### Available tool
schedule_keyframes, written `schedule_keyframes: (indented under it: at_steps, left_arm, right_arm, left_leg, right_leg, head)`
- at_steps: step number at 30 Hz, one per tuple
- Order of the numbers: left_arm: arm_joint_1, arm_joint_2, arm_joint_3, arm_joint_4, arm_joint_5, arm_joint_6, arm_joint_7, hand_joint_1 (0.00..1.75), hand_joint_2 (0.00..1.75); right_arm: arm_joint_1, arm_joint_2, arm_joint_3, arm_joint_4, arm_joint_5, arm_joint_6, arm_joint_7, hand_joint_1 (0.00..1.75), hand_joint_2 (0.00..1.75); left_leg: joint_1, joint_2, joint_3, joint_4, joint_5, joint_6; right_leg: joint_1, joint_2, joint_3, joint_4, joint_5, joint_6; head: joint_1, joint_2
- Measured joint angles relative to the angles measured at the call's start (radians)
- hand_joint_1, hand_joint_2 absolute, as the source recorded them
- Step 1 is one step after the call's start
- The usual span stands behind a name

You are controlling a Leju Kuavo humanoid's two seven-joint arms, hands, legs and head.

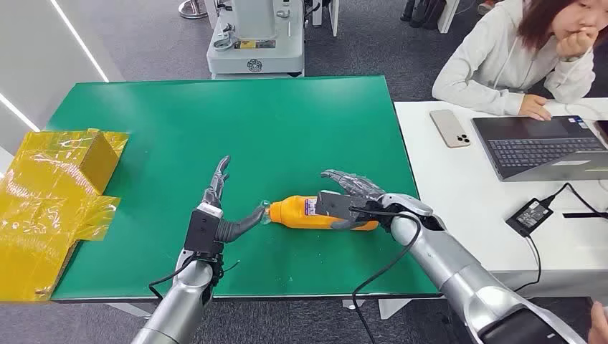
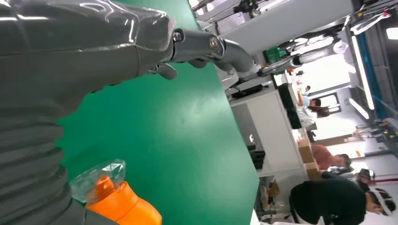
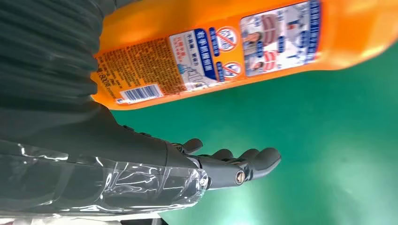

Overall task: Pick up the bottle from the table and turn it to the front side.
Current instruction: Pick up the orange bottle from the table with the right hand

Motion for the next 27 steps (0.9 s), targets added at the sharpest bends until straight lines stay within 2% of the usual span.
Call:
schedule_keyframes:
  at_steps: [7,18,19,22,23,27]
  left_arm:
    - [-0.001,0.004,-0.003,0.025,0.006,0.005,-0.004,0.0,1.75]
    - [-0.007,0.007,-0.024,0.055,0.016,-0.003,-0.019,0.0,1.75]
    - [-0.008,0.007,-0.024,0.058,0.019,-0.002,-0.019,0.0,1.75]
    - [-0.009,0.008,-0.028,0.063,0.023,0.003,-0.019,0.0,1.75]
    - [-0.008,0.009,-0.03,0.063,0.024,0.006,-0.019,0.0,1.75]
    - [-0.008,0.016,-0.037,0.064,0.029,0.011,-0.019,0.0,1.75]
  right_arm:
    - [-0.037,-0.025,0.047,0.064,0.012,0.007,0.046,0.0,1.75]
    - [-0.041,-0.069,0.088,0.11,-0.009,0.054,0.094,0.0,1.75]
    - [-0.041,-0.071,0.09,0.113,-0.013,0.054,0.096,0.24,1.75]
    - [-0.029,-0.076,0.095,0.12,-0.023,0.023,0.072,1.54,1.75]
    - [-0.021,-0.079,0.096,0.121,-0.025,0.005,0.059,1.74,1.75]
    - [0.006,-0.084,0.095,0.121,-0.024,-0.045,0.022,1.75,1.75]
  left_leg:
    - [0.0,0.0,0.0,0.0,0.0,0.0]
    - [0.0,0.0,0.0,0.0,0.0,0.0]
    - [0.0,0.0,0.0,0.0,0.0,0.0]
    - [0.0,0.0,0.0,0.0,0.0,0.0]
    - [0.0,0.0,0.0,0.0,0.0,0.0]
    - [0.0,0.001,0.001,0.0,-0.001,0.0]
  right_leg:
    - [0.0,0.0,0.0,-0.001,0.0,0.0]
    - [0.0,0.0,0.0,-0.001,0.0,0.0]
    - [0.0,0.0,0.0,-0.001,0.0,0.0]
    - [0.0,0.0,0.0,-0.001,0.0,0.0]
    - [0.0,0.0,0.0,-0.001,0.0,0.0]
    - [0.0,0.001,0.0,-0.001,0.0,0.0]
  head:
    - [0.0,0.0]
    - [0.0,0.0]
    - [0.0,0.0]
    - [0.0,0.0]
    - [0.0,0.0]
    - [0.0,0.0]
